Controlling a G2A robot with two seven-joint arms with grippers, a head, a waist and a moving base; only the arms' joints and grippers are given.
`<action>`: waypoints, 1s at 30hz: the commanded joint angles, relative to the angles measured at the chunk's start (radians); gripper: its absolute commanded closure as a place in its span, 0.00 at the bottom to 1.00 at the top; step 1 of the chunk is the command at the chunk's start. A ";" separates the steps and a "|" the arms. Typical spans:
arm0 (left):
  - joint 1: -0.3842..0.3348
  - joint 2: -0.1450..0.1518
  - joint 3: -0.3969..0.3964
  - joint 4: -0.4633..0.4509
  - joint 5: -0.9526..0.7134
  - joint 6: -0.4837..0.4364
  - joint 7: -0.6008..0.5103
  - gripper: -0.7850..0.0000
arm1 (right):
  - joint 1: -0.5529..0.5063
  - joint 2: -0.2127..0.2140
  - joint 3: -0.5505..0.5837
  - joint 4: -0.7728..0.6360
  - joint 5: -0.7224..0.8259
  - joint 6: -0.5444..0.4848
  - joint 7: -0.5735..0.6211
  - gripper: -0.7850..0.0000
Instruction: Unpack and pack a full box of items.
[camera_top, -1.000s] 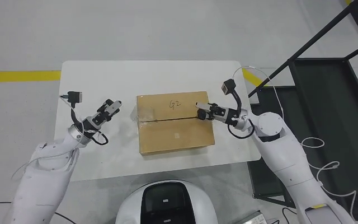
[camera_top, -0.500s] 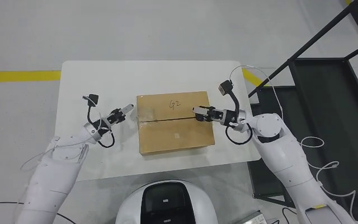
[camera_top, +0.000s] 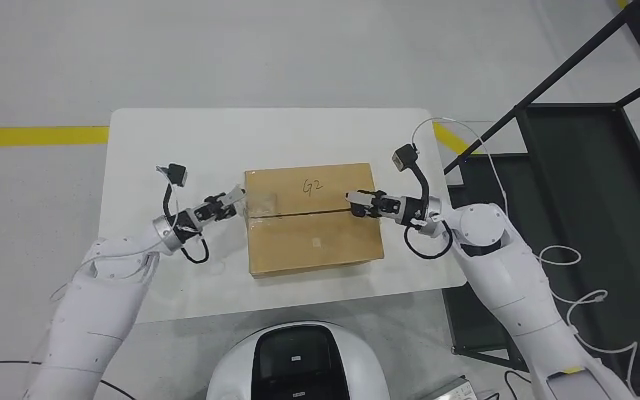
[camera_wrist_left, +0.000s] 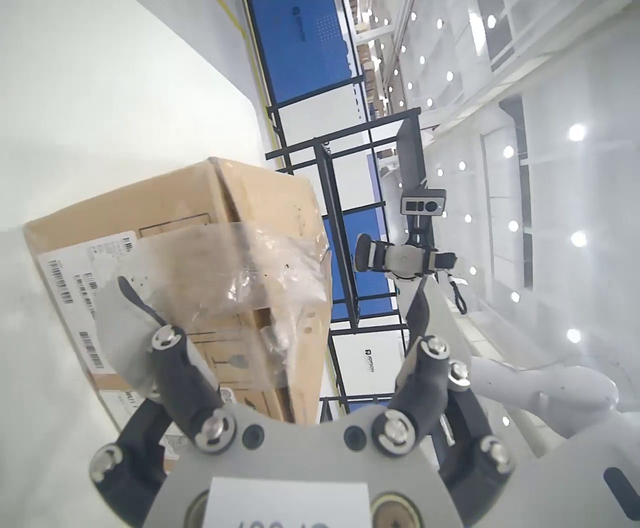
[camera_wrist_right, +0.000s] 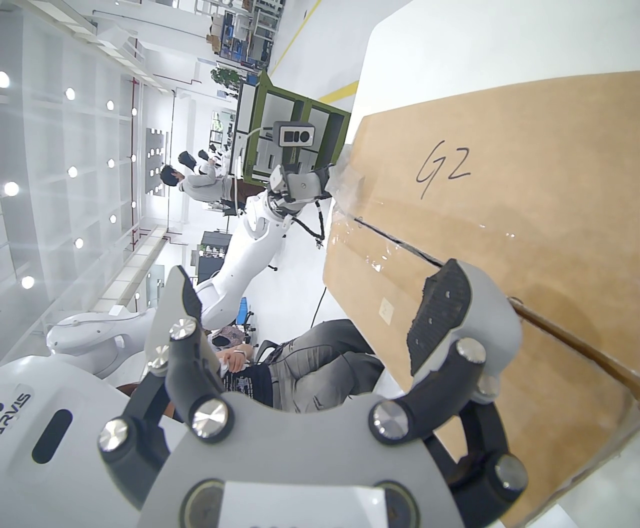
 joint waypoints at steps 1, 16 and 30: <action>0.011 0.003 -0.010 -0.033 0.000 -0.005 -0.010 0.00 | -0.001 -0.001 -0.002 0.001 0.003 -0.002 -0.002 0.00; -0.019 -0.002 0.032 -0.178 0.126 -0.002 0.010 0.00 | -0.029 0.006 0.039 0.000 0.010 -0.011 -0.009 0.00; -0.090 -0.026 0.150 -0.201 0.177 0.024 -0.010 0.00 | -0.047 0.009 0.060 0.001 0.024 -0.014 -0.012 0.00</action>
